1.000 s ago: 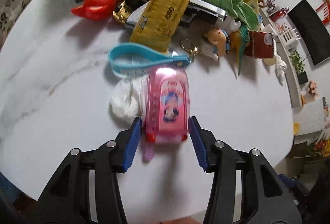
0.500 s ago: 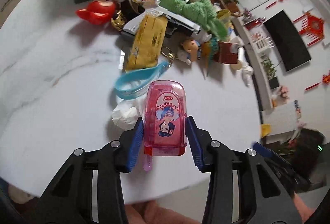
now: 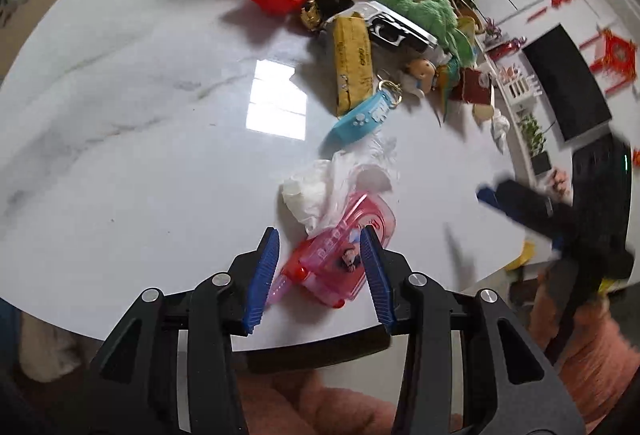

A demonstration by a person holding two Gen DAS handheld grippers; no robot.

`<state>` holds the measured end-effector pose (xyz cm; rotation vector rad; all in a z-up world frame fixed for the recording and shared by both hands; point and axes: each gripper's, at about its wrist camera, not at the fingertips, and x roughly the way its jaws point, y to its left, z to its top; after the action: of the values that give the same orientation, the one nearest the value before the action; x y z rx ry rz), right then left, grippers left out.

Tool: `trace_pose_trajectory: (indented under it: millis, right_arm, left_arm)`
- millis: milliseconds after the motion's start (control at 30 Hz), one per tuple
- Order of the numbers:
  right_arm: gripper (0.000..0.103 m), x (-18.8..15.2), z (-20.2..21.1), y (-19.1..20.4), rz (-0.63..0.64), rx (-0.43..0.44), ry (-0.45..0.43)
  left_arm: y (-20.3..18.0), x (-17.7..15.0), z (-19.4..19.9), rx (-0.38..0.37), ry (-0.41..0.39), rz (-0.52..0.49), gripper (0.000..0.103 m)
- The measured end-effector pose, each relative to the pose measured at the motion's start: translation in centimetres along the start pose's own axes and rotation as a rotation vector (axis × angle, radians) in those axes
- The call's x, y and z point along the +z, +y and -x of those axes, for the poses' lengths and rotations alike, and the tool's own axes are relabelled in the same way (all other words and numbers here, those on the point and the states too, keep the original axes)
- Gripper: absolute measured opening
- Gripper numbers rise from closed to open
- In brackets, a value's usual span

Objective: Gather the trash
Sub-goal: 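Grasp the pink toy phone with the left tool while the right tool grasps a white tissue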

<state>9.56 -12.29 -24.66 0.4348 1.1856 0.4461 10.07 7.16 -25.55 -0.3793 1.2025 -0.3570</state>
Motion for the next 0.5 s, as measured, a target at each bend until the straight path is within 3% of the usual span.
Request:
trace_pose_trajectory:
  millis: [100, 300, 400, 467, 500]
  right_arm:
    - [0.094, 1.4, -1.9, 1.1, -0.007, 0.006, 0.028]
    - [0.094, 2.6, -2.8, 2.9, -0.022, 0.006, 0.048]
    - [0.094, 2.4, -2.6, 2.9, -0.021, -0.009, 0.047]
    - [0.094, 1.8, -2.4, 2.6, -0.027, -0.012, 0.051]
    - [0.094, 1.6, -2.4, 2.5, -0.032, -0.009, 0.059]
  left_arm:
    - [-1.7, -0.8, 0.1, 0.049, -0.007, -0.123, 0.047]
    - [-4.0, -1.0, -3.7, 0.154, 0.078, -0.297, 0.050]
    - [-3.7, -1.2, -4.0, 0.125, 0.088, -0.295, 0.045]
    - [-2.8, -1.7, -3.3, 0.043, 0.092, -0.242, 0.044]
    - [-2.4, -2.0, -3.0, 0.036, 0.091, -0.232, 0.044]
